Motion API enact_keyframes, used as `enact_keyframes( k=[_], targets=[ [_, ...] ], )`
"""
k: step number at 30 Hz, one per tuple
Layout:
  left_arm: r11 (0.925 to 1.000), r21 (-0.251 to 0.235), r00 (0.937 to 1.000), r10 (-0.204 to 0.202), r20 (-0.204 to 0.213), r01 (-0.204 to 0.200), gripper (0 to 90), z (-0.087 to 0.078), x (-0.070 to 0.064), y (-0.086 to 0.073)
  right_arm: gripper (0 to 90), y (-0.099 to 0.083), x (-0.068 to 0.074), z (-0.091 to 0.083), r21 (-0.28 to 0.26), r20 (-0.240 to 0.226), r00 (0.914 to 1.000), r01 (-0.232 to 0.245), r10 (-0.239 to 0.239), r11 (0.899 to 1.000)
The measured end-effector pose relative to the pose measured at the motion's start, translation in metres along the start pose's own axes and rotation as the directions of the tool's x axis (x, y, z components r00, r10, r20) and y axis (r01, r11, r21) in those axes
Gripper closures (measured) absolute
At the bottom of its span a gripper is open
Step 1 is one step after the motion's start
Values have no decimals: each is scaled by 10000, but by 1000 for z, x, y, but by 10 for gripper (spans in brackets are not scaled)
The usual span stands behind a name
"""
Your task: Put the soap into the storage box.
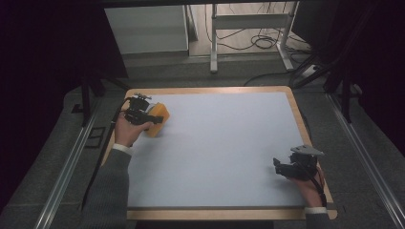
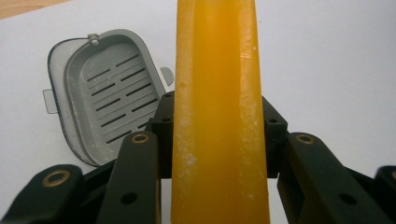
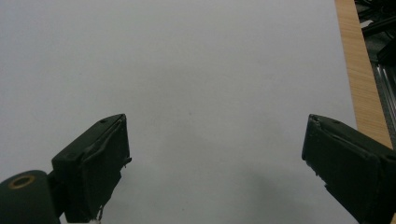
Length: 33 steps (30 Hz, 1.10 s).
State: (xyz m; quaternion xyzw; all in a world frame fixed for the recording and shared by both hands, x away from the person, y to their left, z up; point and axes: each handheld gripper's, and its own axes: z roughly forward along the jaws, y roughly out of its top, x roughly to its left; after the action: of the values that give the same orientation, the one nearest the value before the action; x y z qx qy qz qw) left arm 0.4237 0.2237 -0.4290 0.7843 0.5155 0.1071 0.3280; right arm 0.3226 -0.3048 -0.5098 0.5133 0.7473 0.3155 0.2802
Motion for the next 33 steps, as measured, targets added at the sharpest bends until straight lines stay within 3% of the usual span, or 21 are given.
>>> enact_keyframes(
  k=[7, 15, 20, 25, 33],
  targets=[
    [9988, -264, 9992, -402, 19, 402, 611, 2, 10, 5, 75, 0, -1, 0, -7, 3, 10000, -8, 8, 10000],
    [9978, -176, 9979, -642, -28, 642, 611, 9, 20, 9, 75, -1, 0, 2, 73, 5, 10000, 24, -24, 10000],
    [9968, -141, 9964, -787, -313, 783, 611, 15, 24, 13, 75, -1, -1, 1, 32, 81, 10000, 7, -8, 10000],
    [9931, -296, 9934, -1137, -166, 1132, 611, 18, 32, 15, 75, -1, -2, 2, 44, 86, 10000, 14, -14, 10000],
    [9897, -429, 9888, -1387, -546, 1365, 611, 21, 40, 23, 75, -1, -2, 1, 50, 79, 10000, 24, -24, 10000]
  ],
)
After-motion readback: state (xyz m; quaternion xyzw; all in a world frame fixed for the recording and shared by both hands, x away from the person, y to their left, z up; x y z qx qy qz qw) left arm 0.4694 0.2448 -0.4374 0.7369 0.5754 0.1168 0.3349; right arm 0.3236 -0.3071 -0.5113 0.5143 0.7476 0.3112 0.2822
